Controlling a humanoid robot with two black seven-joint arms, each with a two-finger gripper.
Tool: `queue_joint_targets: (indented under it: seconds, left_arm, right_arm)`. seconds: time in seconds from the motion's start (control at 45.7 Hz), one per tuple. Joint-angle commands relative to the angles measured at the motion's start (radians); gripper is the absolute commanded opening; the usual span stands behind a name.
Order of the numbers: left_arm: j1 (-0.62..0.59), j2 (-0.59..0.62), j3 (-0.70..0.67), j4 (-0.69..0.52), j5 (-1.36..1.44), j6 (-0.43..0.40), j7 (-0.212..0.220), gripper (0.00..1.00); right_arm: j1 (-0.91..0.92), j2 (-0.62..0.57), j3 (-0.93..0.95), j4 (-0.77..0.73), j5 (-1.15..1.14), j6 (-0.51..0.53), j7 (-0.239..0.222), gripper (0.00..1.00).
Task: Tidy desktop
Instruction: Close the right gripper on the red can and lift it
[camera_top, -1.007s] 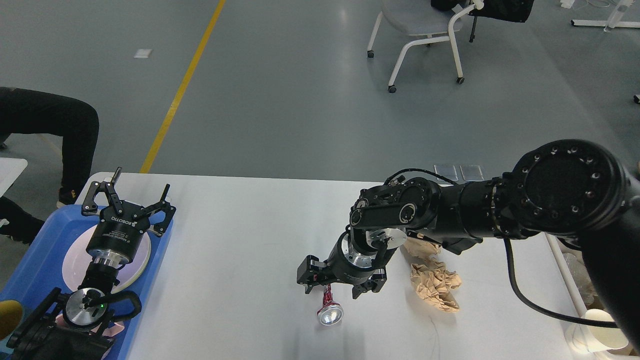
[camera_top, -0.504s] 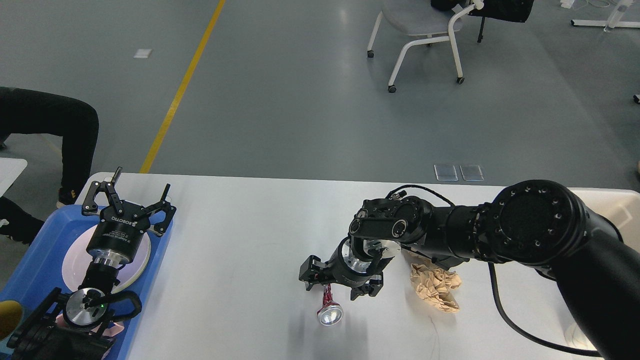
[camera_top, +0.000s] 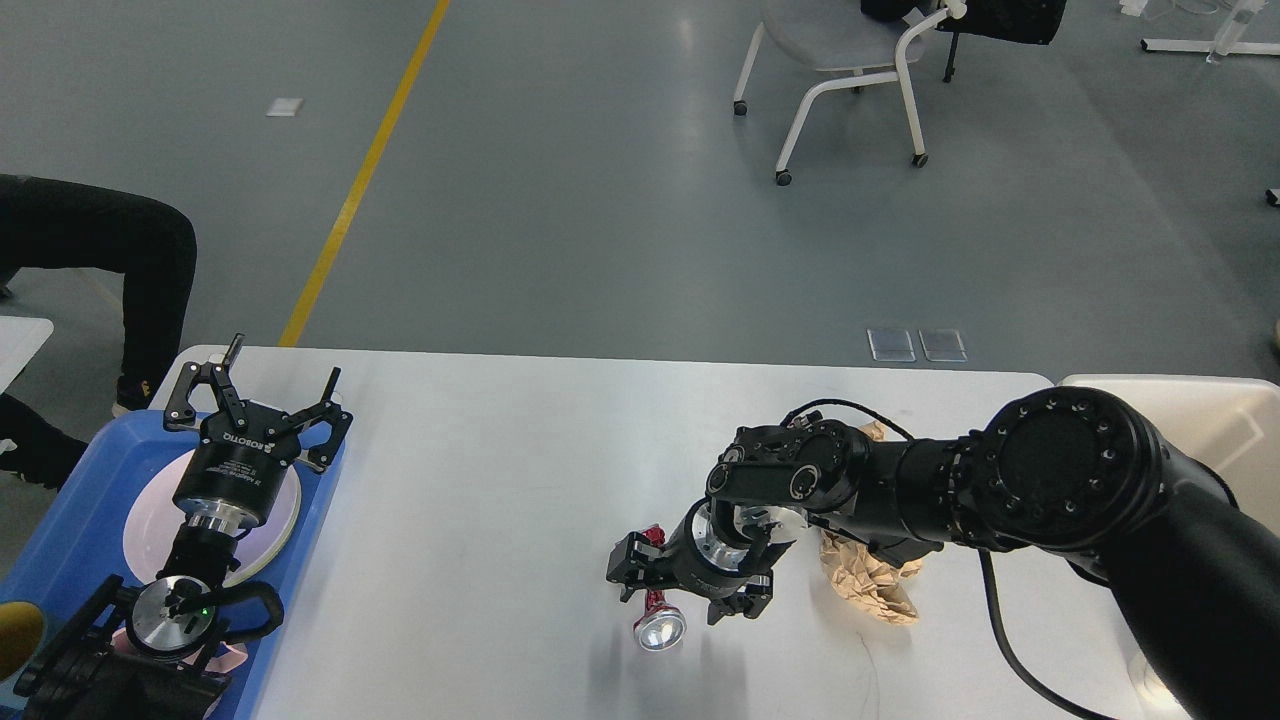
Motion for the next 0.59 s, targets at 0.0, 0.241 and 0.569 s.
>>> queue_joint_targets:
  seconds: [0.0, 0.241, 0.569]
  left_arm:
    - [0.000, 0.001, 0.000, 0.000, 0.000, -0.002, 0.000, 0.96]
    - [0.000, 0.001, 0.000, 0.000, 0.000, 0.000, 0.000, 0.96]
    - [0.000, 0.001, 0.000, 0.001, 0.000, 0.000, 0.000, 0.96]
  right_arm:
    - [-0.007, -0.001, 0.002, 0.001, 0.001, -0.006, 0.001, 1.00]
    - [-0.018, -0.001, 0.003, 0.000, 0.003, -0.008, 0.000, 0.95]
    - [-0.018, -0.001, 0.003, 0.000, 0.015, -0.003, -0.003, 0.48]
